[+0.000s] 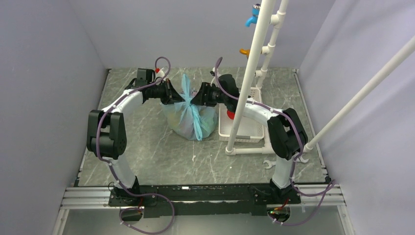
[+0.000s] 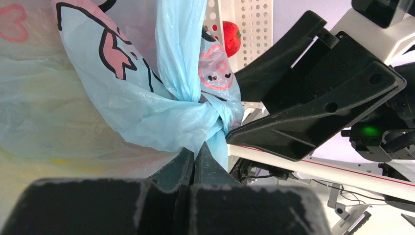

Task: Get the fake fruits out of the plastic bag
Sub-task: Untie the plastic bag at the center of the board.

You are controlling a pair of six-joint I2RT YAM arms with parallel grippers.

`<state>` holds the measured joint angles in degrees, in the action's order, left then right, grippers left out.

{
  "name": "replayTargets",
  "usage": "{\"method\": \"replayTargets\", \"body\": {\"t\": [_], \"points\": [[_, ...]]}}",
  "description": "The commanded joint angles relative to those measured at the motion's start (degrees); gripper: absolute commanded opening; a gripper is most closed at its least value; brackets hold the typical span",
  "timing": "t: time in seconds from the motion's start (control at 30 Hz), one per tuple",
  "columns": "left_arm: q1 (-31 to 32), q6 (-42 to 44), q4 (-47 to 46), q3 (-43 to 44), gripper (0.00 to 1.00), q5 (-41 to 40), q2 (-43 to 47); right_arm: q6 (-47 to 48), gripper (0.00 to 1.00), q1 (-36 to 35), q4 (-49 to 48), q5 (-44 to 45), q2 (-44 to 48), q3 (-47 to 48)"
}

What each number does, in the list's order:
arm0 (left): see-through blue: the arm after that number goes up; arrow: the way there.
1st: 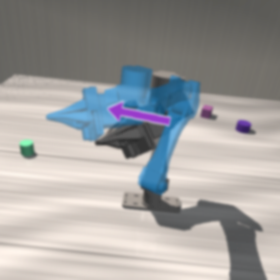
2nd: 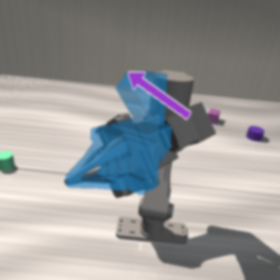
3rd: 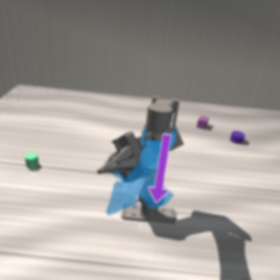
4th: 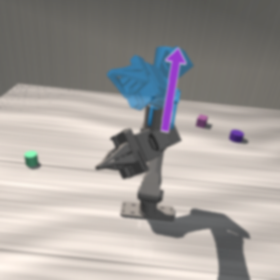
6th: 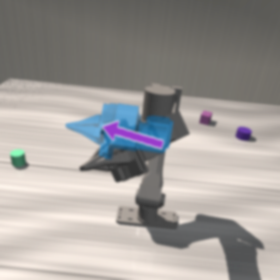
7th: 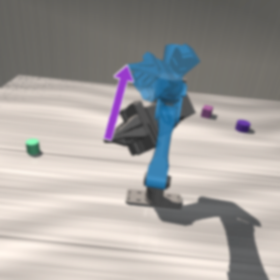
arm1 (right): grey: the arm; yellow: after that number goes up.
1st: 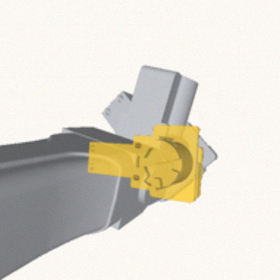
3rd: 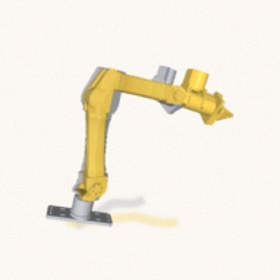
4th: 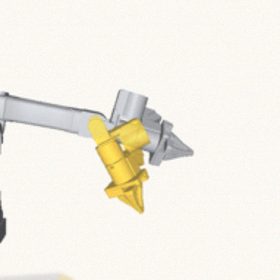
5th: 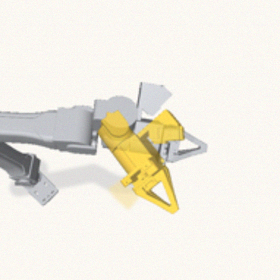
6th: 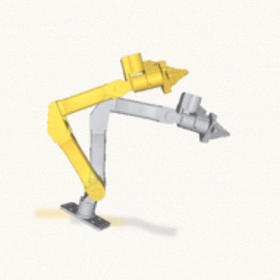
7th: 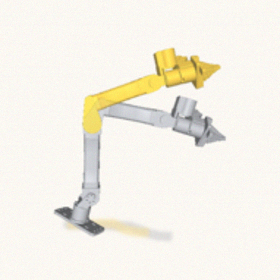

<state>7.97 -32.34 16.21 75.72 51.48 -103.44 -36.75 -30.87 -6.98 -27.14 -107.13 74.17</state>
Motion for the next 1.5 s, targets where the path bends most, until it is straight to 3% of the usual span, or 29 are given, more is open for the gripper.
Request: {"method": "replayTargets", "body": {"t": [0.0, 0.23, 0.47, 0.63, 0.97, 1.0, 1.03, 1.13, 1.2, 1.27, 1.47], "points": [[0.3, 1.4, 1.0, 2.6, 0.00, 0.0, 0.4, -0.9, 0.52, -0.5, -2.6, 2.3, 0.8, 3.1], [0.3, 3.9, 5.7, 4.8, 0.00, -3.9, 0.4, -1.3, 0.24, -0.4, -4.0, 4.8, 3.7, 0.0], [0.2, 6.2, 9.6, 6.4, 0.00, -8.5, 0.5, -0.1, 0.14, -0.3, -0.8, 5.0, 4.7, 1.0], [0.0, 9.2, 14.3, 8.1, 0.00, -17.7, 1.6, -0.5, 0.00, 0.5, -0.7, 4.0, 6.7, -0.8], [-4.6, 7.7, 12.5, 5.8, 0.00, -22.2, 5.6, -0.4, 0.00, 4.3, -2.1, 0.9, 10.3, -6.5], [-4.5, 8.3, 12.2, 5.6, 0.02, -22.0, 6.1, -0.3, 0.00, 4.3, -2.2, 0.4, 10.2, -6.4], [-4.2, 9.5, 13.2, 6.3, 0.10, -22.1, 6.2, -0.2, 0.00, 4.3, -2.1, -0.4, 9.9, -6.1], [-2.8, 13.2, 15.9, 8.1, 0.47, -27.6, 7.5, -0.3, 0.00, 4.3, -2.2, -3.1, 8.3, -4.7], [-2.3, 15.0, 15.0, 7.3, 0.62, -29.6, 9.8, -0.8, 0.00, 4.3, -3.1, -3.5, 8.1, -5.1], [-0.9, 18.0, 14.5, 6.4, 0.70, -33.3, 12.4, -1.4, 0.00, 4.2, -3.9, -3.6, 8.2, -5.6], [6.8, 27.0, 13.6, 5.6, 0.75, -40.9, 17.6, -0.7, 0.00, 4.2, -3.2, -4.9, 8.6, -5.4]]}}
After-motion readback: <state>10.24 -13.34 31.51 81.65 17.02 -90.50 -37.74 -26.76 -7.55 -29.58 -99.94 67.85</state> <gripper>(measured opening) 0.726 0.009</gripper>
